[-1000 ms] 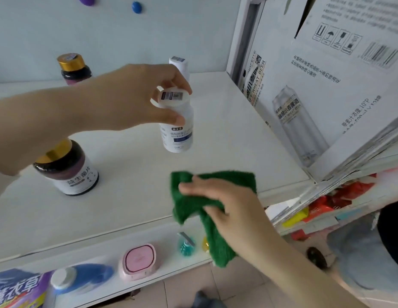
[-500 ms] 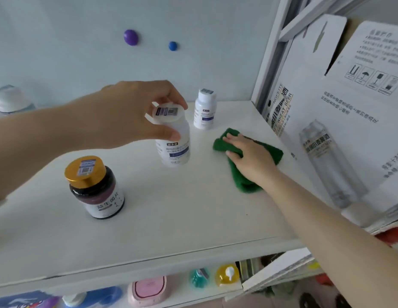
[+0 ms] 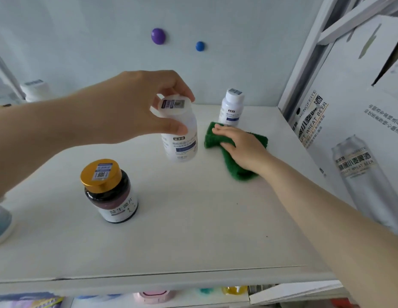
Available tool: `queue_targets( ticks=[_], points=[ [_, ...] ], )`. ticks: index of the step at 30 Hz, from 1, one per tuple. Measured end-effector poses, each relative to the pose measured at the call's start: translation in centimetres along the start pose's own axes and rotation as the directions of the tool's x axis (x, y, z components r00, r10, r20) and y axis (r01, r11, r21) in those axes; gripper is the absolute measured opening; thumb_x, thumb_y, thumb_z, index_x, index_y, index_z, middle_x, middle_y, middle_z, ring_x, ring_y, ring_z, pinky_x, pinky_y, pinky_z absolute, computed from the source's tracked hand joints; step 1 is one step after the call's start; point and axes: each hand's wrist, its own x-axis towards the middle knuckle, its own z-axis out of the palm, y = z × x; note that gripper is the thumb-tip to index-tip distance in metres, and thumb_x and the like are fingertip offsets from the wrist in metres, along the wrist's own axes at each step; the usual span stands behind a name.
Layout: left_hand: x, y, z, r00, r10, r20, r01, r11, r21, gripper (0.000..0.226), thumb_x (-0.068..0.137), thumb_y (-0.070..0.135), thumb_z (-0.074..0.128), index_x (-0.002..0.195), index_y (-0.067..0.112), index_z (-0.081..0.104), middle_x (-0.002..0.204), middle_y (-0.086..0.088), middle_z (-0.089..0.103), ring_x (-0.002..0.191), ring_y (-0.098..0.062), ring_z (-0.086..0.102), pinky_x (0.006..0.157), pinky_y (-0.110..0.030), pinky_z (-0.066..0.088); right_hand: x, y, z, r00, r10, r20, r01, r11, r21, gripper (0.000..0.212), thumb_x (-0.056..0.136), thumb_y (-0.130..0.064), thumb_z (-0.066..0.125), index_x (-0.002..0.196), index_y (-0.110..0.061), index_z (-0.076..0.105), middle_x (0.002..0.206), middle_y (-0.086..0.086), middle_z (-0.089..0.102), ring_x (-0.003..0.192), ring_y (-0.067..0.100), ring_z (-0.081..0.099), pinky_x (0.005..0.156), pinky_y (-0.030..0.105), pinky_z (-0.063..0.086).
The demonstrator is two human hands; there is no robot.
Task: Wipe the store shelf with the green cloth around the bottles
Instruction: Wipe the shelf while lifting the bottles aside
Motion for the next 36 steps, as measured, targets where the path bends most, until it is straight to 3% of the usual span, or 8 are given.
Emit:
queue_targets(
  ticks=[5, 10, 18, 22, 25, 29, 32, 36],
  points=[
    [-0.1, -0.2, 0.3, 1.000, 0.003, 0.009, -0.003, 0.999, 0.038, 0.053, 0.060, 0.067, 0.063, 0.108, 0.049, 0.051, 0.098, 0.023, 0.062, 0.079, 0.019, 0.054, 0.059, -0.007, 0.034, 1.2, -0.3, -0.7, 0.997, -0.025, 0.070, 0.026, 0.999, -0.018, 0.040, 0.094, -0.009, 0.043, 0.130, -0.025, 0.049, 0.143, -0.013, 0.041, 0.134, 0.006, 0.031, 0.102, 0.013, 0.017],
    [0.1, 0.5, 0.8, 1.000, 0.012, 0.019, -0.012, 1.000, -0.017, 0.052, 0.062, 0.061, 0.065, 0.110, 0.044, 0.053, 0.099, 0.021, 0.062, 0.073, 0.028, 0.048, 0.057, 0.009, 0.032, -6.0, -3.1, -0.6, 0.953, -0.206, 0.221, 0.157, 0.963, 0.221, 0.036, 0.089, 0.002, 0.049, 0.110, -0.023, 0.064, 0.122, -0.014, 0.059, 0.121, -0.004, 0.045, 0.104, 0.006, 0.024],
    [-1.0, 4.0, 1.4, 0.995, 0.071, 0.064, -0.064, 0.992, -0.107, 0.043, 0.062, 0.050, 0.061, 0.103, 0.042, 0.053, 0.084, 0.030, 0.054, 0.075, 0.028, 0.046, 0.061, -0.008, 0.040, -19.1, -4.0, -4.8, 0.834, -0.171, 0.525, -0.094, 0.893, 0.441, 0.038, 0.088, -0.011, 0.046, 0.097, -0.042, 0.065, 0.112, -0.016, 0.065, 0.112, 0.002, 0.056, 0.094, 0.018, 0.042],
    [-1.6, 5.0, 2.0, 0.990, 0.092, 0.106, -0.082, 0.992, -0.100, 0.036, 0.069, 0.047, 0.065, 0.102, 0.046, 0.049, 0.085, 0.033, 0.051, 0.076, 0.027, 0.045, 0.060, 0.003, 0.035, -18.7, -2.9, -7.5, 0.988, 0.084, 0.132, -0.142, 0.838, 0.527, 0.028, 0.082, -0.020, 0.058, 0.092, -0.045, 0.067, 0.096, -0.012, 0.071, 0.087, 0.003, 0.066, 0.074, 0.017, 0.052],
    [-2.1, 5.7, 3.1, 0.986, 0.088, 0.144, -0.071, 0.990, -0.124, 0.036, 0.068, 0.045, 0.065, 0.102, 0.045, 0.050, 0.083, 0.031, 0.050, 0.072, 0.023, 0.048, 0.056, -0.003, 0.038, -15.7, -0.7, -7.3, 0.937, 0.264, -0.231, -0.193, 0.938, 0.287, 0.030, 0.088, -0.013, 0.054, 0.094, -0.042, 0.063, 0.092, -0.015, 0.069, 0.082, -0.001, 0.062, 0.076, 0.017, 0.045],
    [-2.6, 6.3, 4.7, 0.976, 0.128, 0.175, -0.099, 0.981, -0.167, 0.036, 0.069, 0.039, 0.067, 0.102, 0.039, 0.052, 0.082, 0.024, 0.052, 0.076, 0.019, 0.047, 0.060, -0.001, 0.037, -13.9, 0.1, -4.0, 0.911, 0.345, -0.228, -0.354, 0.935, 0.001, 0.033, 0.092, -0.014, 0.048, 0.122, -0.026, 0.056, 0.126, 0.000, 0.058, 0.113, 0.018, 0.052, 0.086, 0.020, 0.035],
    [-2.7, 6.2, 5.5, 0.974, 0.138, 0.181, -0.100, 0.974, -0.201, 0.038, 0.070, 0.037, 0.067, 0.105, 0.036, 0.053, 0.085, 0.024, 0.052, 0.081, 0.018, 0.046, 0.060, 0.001, 0.036, -15.8, -2.4, -1.8, 0.908, 0.300, -0.292, -0.308, 0.951, 0.022, 0.033, 0.091, -0.013, 0.050, 0.116, -0.032, 0.059, 0.106, -0.012, 0.060, 0.093, 0.007, 0.050, 0.070, 0.010, 0.032],
    [-3.0, 6.1, 6.2, 0.972, 0.127, 0.198, -0.082, 0.972, -0.219, 0.037, 0.073, 0.035, 0.068, 0.107, 0.036, 0.053, 0.087, 0.025, 0.052, 0.072, 0.023, 0.047, 0.058, 0.005, 0.034, -21.0, -6.5, 0.4, 0.930, 0.224, -0.292, -0.219, 0.974, 0.050, 0.032, 0.090, -0.011, 0.048, 0.110, -0.033, 0.060, 0.091, -0.029, 0.050, 0.084, -0.006, 0.049, 0.078, 0.009, 0.038]
  ],
)
